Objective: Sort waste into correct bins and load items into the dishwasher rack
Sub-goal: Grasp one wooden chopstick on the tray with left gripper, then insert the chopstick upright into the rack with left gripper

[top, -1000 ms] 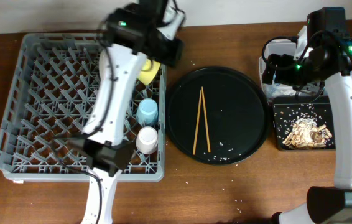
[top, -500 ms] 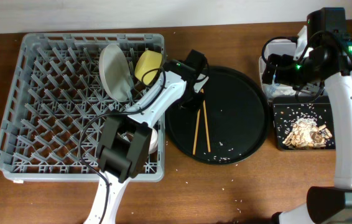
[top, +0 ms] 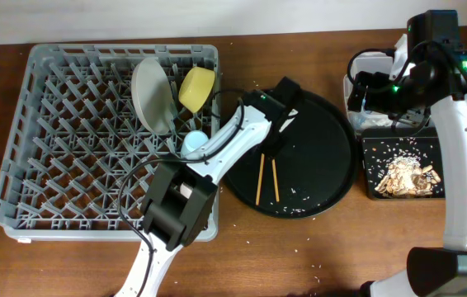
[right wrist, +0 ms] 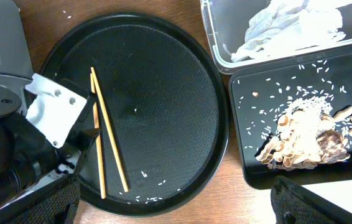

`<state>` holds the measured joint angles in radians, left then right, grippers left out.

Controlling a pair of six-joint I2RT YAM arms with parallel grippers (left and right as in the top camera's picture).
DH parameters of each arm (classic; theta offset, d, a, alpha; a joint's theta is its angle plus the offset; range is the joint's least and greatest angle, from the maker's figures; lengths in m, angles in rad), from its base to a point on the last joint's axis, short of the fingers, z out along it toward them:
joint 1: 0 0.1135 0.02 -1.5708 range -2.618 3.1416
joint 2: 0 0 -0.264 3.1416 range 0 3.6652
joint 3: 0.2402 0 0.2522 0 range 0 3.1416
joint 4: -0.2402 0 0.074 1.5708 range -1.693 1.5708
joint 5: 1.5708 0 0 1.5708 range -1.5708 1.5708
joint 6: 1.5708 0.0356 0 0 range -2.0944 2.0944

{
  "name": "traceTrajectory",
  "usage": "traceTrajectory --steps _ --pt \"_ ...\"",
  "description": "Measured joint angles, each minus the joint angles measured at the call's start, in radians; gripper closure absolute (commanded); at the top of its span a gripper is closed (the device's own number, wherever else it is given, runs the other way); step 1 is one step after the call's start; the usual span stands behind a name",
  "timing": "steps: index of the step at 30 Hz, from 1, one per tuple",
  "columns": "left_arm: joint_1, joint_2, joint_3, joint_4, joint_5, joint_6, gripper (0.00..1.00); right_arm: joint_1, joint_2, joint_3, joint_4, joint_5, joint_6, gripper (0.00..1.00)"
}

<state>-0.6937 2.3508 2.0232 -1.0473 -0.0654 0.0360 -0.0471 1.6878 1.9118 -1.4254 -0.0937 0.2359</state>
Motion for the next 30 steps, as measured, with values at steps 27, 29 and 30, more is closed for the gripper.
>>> traceTrajectory --steps 27,29,30 --pt "0.018 0.069 0.024 -0.054 0.032 0.076 1.00 0.000 0.000 0.000 0.000 0.000 0.000 0.01" --pt "0.018 0.071 0.031 -0.061 0.032 0.073 1.00 0.000 0.000 0.000 0.000 0.000 0.000 0.01" --pt "0.018 0.076 0.051 -0.080 0.031 0.072 1.00 0.000 0.000 0.000 0.000 0.000 0.000 0.01"
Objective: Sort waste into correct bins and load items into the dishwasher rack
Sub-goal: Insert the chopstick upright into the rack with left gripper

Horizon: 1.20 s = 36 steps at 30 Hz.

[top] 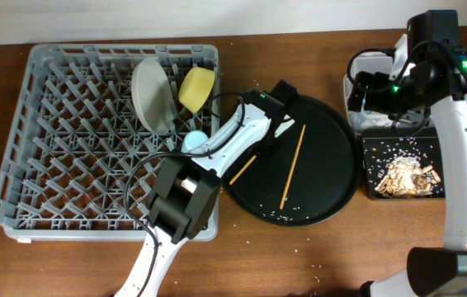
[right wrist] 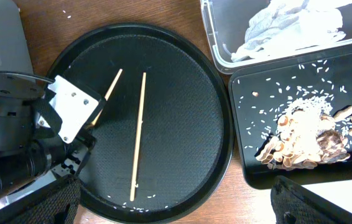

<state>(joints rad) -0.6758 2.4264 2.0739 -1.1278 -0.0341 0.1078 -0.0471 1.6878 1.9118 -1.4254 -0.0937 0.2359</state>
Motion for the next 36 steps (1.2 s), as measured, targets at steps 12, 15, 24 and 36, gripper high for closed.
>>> traceTrajectory --steps 12,15,24,36 --pt "0.190 0.016 0.770 -0.552 0.010 -0.178 1.00 0.000 0.000 0.000 0.000 0.000 0.000 0.01" --pt "0.237 -0.030 0.779 -0.556 0.045 -0.190 1.00 0.000 0.000 0.000 0.000 0.000 0.000 0.01" --pt "0.394 -0.502 -0.039 -0.481 -0.114 -0.367 1.00 0.000 0.000 0.000 0.001 0.000 0.000 0.02" --pt "0.428 -0.504 -0.484 -0.060 -0.183 -0.298 0.52 0.000 0.000 -0.001 0.000 0.000 0.000 0.01"
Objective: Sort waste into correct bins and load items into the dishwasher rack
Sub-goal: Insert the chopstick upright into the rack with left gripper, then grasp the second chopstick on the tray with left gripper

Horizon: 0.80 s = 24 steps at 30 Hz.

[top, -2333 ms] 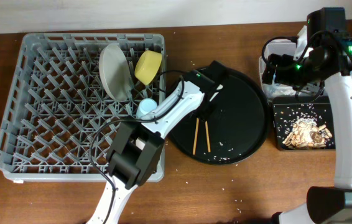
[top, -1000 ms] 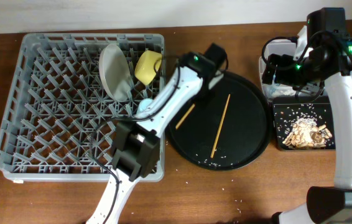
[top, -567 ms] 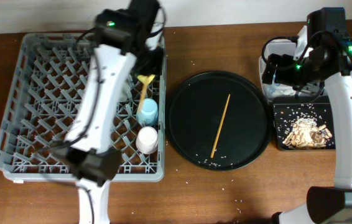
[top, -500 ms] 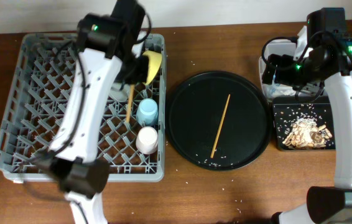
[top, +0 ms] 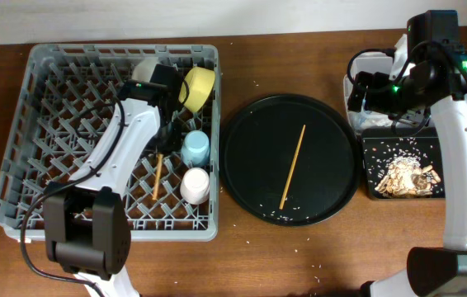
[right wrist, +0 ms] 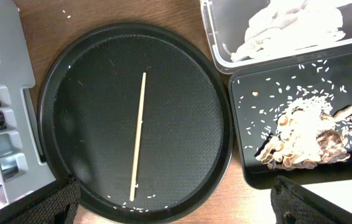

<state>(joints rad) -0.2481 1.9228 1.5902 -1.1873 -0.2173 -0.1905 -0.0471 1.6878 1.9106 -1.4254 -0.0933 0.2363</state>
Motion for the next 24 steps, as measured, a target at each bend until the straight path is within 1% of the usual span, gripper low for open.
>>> traceTrajectory --steps 2,4,5,6,8,10,11,13,18,22,24 --pt "0.000 0.000 0.049 -0.012 0.016 0.011 0.52 0.000 0.000 0.000 0.000 0.000 0.000 0.01" --pt "-0.010 0.000 0.149 -0.026 0.038 0.014 0.52 0.000 0.000 0.000 0.000 0.000 0.000 0.02" --pt "-0.042 -0.001 0.243 -0.014 0.050 0.015 0.56 0.000 0.000 0.000 0.000 0.000 0.000 0.02" --pt "-0.077 -0.002 0.275 0.010 0.065 0.015 0.56 0.000 0.000 0.000 0.000 0.000 0.000 0.02" --pt "-0.149 0.000 0.281 0.117 0.106 0.015 0.56 0.000 0.000 0.000 0.001 0.000 -0.001 0.02" --pt "-0.220 0.016 0.286 0.191 0.146 0.015 0.56 0.000 0.000 0.000 0.000 0.000 0.000 0.01" --pt "-0.269 0.039 0.289 0.235 0.180 0.015 0.56 0.000 0.000 0.000 0.000 0.000 0.000 0.02" --pt "-0.323 0.100 0.291 0.286 0.233 0.014 0.56 0.000 0.000 0.000 0.000 0.000 0.000 0.01" --pt "-0.386 0.279 0.291 0.395 0.324 -0.013 0.56 0.000 0.000 0.000 0.000 0.000 0.000 0.02" --pt "-0.436 0.299 0.291 0.491 0.334 -0.020 0.56 0.000 0.000 0.000 0.000 0.000 0.000 0.02" --pt "-0.479 0.310 0.291 0.497 0.329 -0.020 0.55 0.000 0.000 0.000 0.000 0.000 -0.001 0.01"
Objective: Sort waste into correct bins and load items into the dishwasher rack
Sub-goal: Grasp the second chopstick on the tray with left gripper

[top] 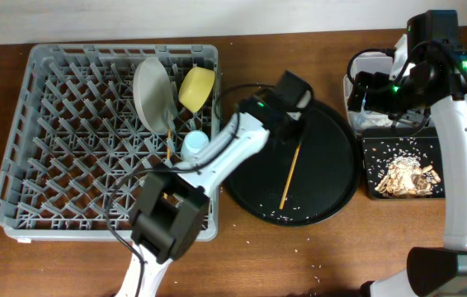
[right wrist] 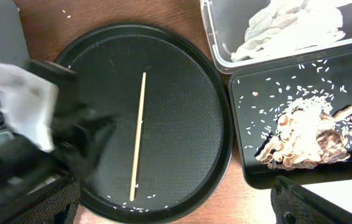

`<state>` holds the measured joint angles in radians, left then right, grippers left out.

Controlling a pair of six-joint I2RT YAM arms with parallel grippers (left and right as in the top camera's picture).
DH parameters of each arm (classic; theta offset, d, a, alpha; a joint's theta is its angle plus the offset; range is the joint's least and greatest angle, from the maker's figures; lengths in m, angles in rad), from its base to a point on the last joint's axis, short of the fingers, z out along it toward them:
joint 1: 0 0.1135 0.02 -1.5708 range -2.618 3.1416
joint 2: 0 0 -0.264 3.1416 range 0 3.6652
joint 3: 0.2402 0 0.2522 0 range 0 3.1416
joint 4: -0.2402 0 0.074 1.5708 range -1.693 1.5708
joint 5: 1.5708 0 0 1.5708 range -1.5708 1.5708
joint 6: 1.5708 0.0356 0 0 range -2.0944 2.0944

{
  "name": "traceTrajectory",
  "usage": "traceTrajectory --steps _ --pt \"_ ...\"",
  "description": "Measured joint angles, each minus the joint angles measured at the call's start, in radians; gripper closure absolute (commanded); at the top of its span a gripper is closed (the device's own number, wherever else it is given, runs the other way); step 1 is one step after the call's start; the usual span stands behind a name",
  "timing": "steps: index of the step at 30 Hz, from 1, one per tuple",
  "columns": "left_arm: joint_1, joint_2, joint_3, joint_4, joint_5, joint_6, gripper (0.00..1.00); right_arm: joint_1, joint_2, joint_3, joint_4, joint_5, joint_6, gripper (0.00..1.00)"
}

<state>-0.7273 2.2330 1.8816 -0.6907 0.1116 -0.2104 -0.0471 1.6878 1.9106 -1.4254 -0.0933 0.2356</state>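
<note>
One wooden chopstick lies on the round black tray, and shows too as the chopstick in the right wrist view. My left gripper hovers over the tray's upper left, just beside the stick's top end; it is blurred and its jaws cannot be read. A second chopstick stands in the grey dishwasher rack, beside a grey plate, a yellow bowl and a blue cup. My right gripper stays high over the tray's right side, open and empty.
At the right stand a clear bin of white crumpled paper and a black bin with rice and food scraps. Rice grains dot the tray and the wooden table. My left arm crosses the rack's right edge.
My left gripper has moved from over the rack, by the plate and bowl, back to the tray's upper left. The chopstick stays in the rack. The right arm has not moved.
Two chopsticks lay side by side on the tray with my left gripper at them. Then one lay slanted mid-tray and the other was at the gripper by the tray's left. Then that one stood in the rack under the gripper, which is now back over the tray.
</note>
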Motion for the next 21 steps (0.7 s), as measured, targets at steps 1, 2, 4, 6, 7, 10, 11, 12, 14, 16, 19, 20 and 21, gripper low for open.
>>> traceTrajectory --steps 1,2,4,6,7,10,11,12,14,16,19,20,21 --pt "-0.014 0.012 0.000 0.000 -0.005 0.000 0.55 0.000 0.000 0.000 0.000 0.000 0.001 0.02" --pt "-0.031 0.032 0.000 0.000 -0.009 0.000 0.55 0.000 0.000 0.000 0.000 0.000 0.000 0.02" --pt "-0.049 0.082 0.000 0.000 -0.011 0.001 0.56 0.000 0.000 0.000 0.000 0.000 0.000 0.01" --pt "-0.047 0.110 0.000 0.000 -0.015 0.000 0.56 0.000 0.000 0.000 0.000 0.000 0.000 0.02" --pt "-0.045 0.117 0.000 0.001 -0.018 0.001 0.56 0.000 0.000 0.000 0.000 0.000 0.000 0.01" --pt "-0.042 0.118 0.000 0.022 -0.022 0.001 0.56 0.000 0.000 0.000 0.000 0.000 0.000 0.02" --pt "-0.043 0.118 0.000 0.023 -0.024 0.001 0.56 0.000 0.000 0.000 0.000 0.000 0.000 0.01" --pt "-0.045 0.119 0.000 0.026 -0.030 0.004 0.56 0.000 0.000 0.000 0.000 0.000 0.001 0.02" --pt "-0.052 0.126 0.000 0.034 -0.043 0.008 0.60 0.000 0.000 0.000 0.000 0.000 0.000 0.01" --pt "-0.057 0.136 0.000 0.038 -0.053 0.013 0.72 0.000 0.000 0.000 0.000 0.000 0.000 0.01" --pt "-0.059 0.138 0.000 0.038 -0.066 0.021 0.86 0.000 0.000 0.000 0.000 0.000 0.001 0.02" --pt "-0.059 0.139 0.000 0.038 -0.068 0.021 0.93 0.000 0.000 0.000 0.000 0.000 0.001 0.01" --pt "-0.058 0.139 0.000 0.037 -0.071 0.026 0.98 0.000 0.000 0.000 0.000 0.000 0.000 0.01"
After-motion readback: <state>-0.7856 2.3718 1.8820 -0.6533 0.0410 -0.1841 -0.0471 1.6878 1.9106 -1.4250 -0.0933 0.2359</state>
